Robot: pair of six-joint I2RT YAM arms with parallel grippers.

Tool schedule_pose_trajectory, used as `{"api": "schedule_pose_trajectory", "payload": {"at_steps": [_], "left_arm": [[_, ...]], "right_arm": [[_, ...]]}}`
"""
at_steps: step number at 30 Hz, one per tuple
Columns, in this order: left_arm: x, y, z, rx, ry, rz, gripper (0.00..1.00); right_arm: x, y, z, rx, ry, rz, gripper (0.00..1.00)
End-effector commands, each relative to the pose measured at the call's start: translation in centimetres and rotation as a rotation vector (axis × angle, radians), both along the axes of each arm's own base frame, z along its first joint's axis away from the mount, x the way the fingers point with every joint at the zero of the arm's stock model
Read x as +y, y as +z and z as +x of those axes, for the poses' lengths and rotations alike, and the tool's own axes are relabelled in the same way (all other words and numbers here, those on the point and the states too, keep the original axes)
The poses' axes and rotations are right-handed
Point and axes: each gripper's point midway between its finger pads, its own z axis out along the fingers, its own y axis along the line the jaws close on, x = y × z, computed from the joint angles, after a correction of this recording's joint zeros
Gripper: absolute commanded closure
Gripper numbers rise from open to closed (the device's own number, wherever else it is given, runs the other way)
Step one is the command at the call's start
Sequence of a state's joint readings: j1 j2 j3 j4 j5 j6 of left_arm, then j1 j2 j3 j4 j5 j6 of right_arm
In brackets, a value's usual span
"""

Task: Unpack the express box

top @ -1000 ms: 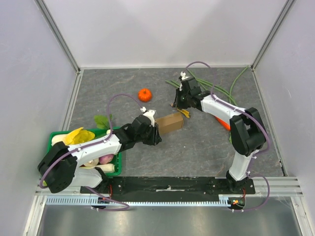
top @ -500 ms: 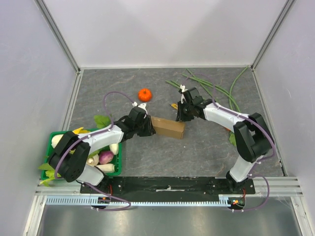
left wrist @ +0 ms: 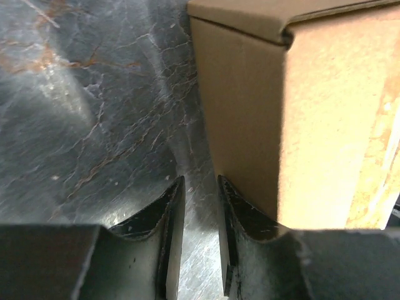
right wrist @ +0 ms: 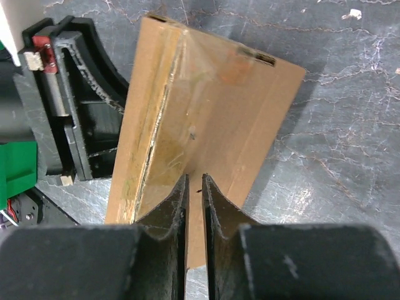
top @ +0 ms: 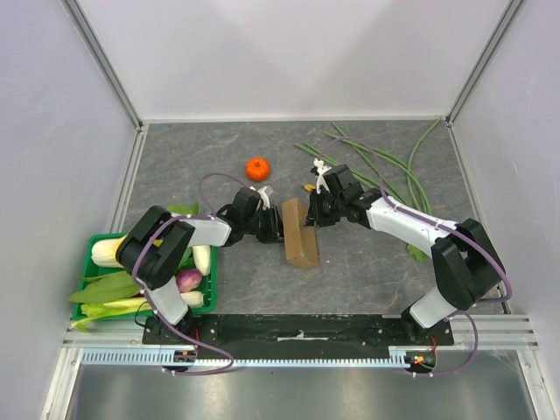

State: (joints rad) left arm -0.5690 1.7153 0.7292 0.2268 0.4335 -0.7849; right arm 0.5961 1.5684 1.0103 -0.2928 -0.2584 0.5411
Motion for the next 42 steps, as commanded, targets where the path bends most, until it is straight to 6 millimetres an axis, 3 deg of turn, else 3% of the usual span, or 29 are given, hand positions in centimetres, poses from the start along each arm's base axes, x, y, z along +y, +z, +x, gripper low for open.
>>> {"api": "schedule_pose_trajectory", "payload": {"at_steps": [1,5,7,9,13,19,27,31,33,35,37,42], "left_arm": [[-3.7,3.6,0.4,-0.026,-0.101,-0.216,0.67],[-4.4,4.0,0.9,-0.027,-0.114,-0.233,0.67],[-3.2,3.0,1.5,-0.012,-0.04,-0.142,0.68],[-0.4,0.6,1.8,0.024,0.073,0.033,0.69],[4.6,-0.6,2.1,0.041,0.238,0.3,0.69],[8.3,1.1,2.4,0.0,0.351,0.451,0.55],[12.4,4.5,2.5,-0.109,0.468,0.565,0.53],[13.1,6.9,2.3,-0.17,0.499,0.53,0.52],[12.1,7.2,2.1,-0.18,0.452,0.486,0.47],[11.2,7.1,1.8,-0.183,0.392,0.446,0.42],[8.9,7.0,1.2,-0.184,0.286,0.346,0.35],[6.7,4.9,-0.5,-0.098,0.162,0.264,0.26]], "right_arm": [[1.9,1.1,0.2,-0.033,0.026,0.046,0.82],[1.8,1.5,0.6,-0.058,0.006,0.031,0.82],[1.7,1.6,1.0,-0.07,-0.007,0.02,0.81],[1.6,1.6,1.2,-0.079,-0.014,0.008,0.8],[2.3,1.9,1.4,-0.095,-0.002,0.006,0.77],[3.7,2.1,1.1,-0.108,0.04,0.006,0.62],[5.4,2.1,0.8,-0.13,0.082,-0.03,0.35],[5.3,2.7,1.0,-0.165,0.064,-0.084,0.26],[5.0,2.8,1.2,-0.184,0.051,-0.111,0.22],[4.7,2.3,1.1,-0.183,0.05,-0.138,0.19],[4.4,1.4,0.6,-0.163,0.059,-0.16,0.17],[3.3,-0.1,0.2,-0.141,0.025,-0.199,0.15]]}}
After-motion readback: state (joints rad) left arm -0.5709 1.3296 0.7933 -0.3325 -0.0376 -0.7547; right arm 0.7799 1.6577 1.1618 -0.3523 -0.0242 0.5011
